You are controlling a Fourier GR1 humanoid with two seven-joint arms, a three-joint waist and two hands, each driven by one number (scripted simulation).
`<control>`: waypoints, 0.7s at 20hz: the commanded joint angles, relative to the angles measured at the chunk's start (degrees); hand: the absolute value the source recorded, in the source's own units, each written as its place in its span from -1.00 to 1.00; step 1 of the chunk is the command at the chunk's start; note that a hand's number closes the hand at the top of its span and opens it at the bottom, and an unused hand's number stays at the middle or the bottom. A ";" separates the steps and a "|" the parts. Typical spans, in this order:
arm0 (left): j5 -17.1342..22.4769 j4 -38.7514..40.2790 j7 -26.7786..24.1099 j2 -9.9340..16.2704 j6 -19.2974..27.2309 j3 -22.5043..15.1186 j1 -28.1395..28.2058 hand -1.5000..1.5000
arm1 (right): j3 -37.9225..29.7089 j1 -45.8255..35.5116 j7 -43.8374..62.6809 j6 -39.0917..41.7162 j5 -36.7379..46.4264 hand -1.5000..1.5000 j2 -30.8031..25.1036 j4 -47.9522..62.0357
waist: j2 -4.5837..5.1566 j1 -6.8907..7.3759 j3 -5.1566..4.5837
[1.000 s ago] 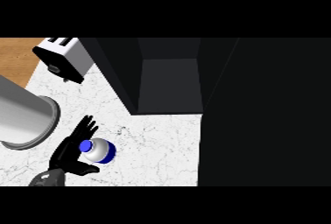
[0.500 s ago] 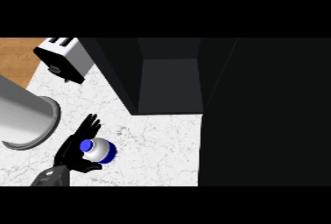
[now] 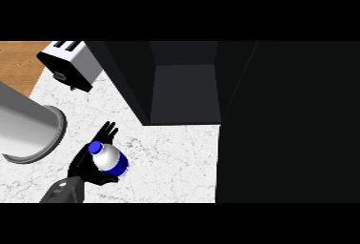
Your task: Pick up the bottled water, place it into the cabinet and close the cabinet
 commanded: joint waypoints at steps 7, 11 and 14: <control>-2.14 -1.18 -4.62 -6.08 -4.95 -4.71 0.62 1.00 | 1.80 1.94 0.78 -0.32 0.27 -1.00 -0.10 -2.15 | 0.48 -0.37 -0.86; -0.92 -0.75 -5.15 -5.59 -7.89 -4.67 2.85 1.00 | -0.32 1.64 -1.48 0.68 -1.01 -1.00 -0.54 0.56 | 0.43 0.11 -0.80; -0.90 -1.57 -5.24 -5.58 -6.00 -4.90 1.79 1.00 | -0.07 -0.46 0.41 -1.09 -0.09 -1.00 0.05 -0.24 | 0.43 0.25 -0.79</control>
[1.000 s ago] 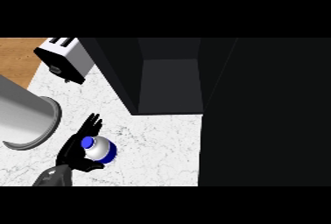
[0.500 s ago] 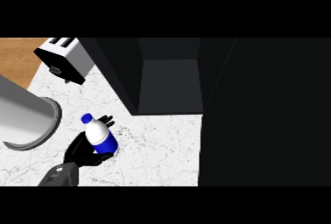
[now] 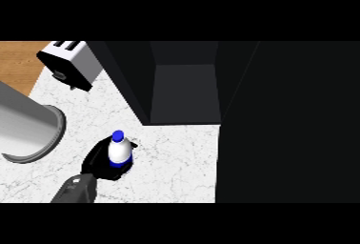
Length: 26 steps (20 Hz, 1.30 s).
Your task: Pick up the bottled water, place it into the cabinet and close the cabinet
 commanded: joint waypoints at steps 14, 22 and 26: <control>13.67 -4.90 -3.92 -0.29 3.05 9.75 6.20 1.00 | 2.80 0.19 -0.20 -2.25 3.04 -1.00 1.36 0.64 | 0.10 0.71 -0.43; 19.22 -18.26 7.42 -2.85 4.56 7.39 9.76 1.00 | 2.68 -0.67 -2.08 -2.31 3.89 -1.00 0.99 3.91 | 0.05 0.86 -0.40; 22.83 -30.29 17.11 -2.99 7.84 6.01 14.53 1.00 | 2.00 1.66 -1.81 -0.34 1.10 -1.00 -1.72 0.64 | -0.05 1.05 -0.36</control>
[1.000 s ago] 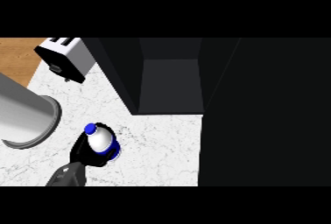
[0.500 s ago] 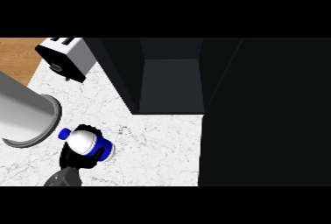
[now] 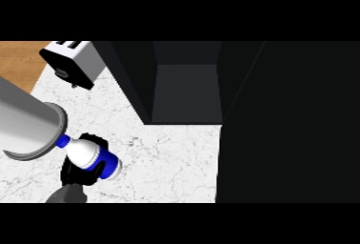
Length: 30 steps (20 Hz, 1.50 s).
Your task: Pick up the bottled water, place it into the cabinet and close the cabinet
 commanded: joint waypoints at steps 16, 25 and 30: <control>2.51 -27.42 13.82 -5.30 28.36 -19.23 -5.64 1.00 | 1.38 -2.44 -0.49 -1.02 -1.13 -1.00 -0.01 1.84 | 0.14 -0.65 -0.03; 2.55 -27.48 15.27 -5.31 42.78 -28.97 -13.48 1.00 | 4.15 -1.64 1.00 -3.64 -0.11 -1.00 0.93 0.08 | 0.18 -0.84 -0.05; -2.40 -23.40 13.34 -5.27 50.03 -32.02 -18.46 1.00 | 1.93 -4.50 3.22 -2.85 -1.62 -1.00 -0.70 0.32 | 0.33 -1.36 -0.05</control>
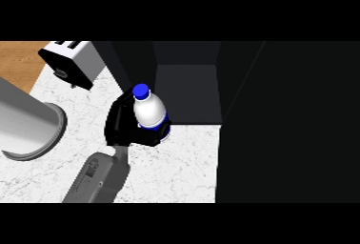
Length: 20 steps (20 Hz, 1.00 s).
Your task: Pick up the bottled water, place it into the cabinet and close the cabinet
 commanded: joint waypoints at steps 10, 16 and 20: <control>-9.27 9.18 6.08 -1.09 16.61 -3.53 -19.04 1.00 | 0.82 -1.52 -0.53 0.77 0.18 -1.00 -0.19 1.52 | 0.84 -3.88 0.32; -12.67 12.54 6.89 -0.36 19.84 -3.49 -19.67 1.00 | 1.21 -1.77 -0.64 1.14 -0.31 -1.00 -0.08 2.22 | 1.17 -4.75 0.27; -13.55 16.40 9.46 1.60 19.75 -2.94 -23.59 1.00 | -1.13 -2.96 0.76 0.21 -2.20 -1.00 0.04 1.90 | 1.03 -3.36 0.25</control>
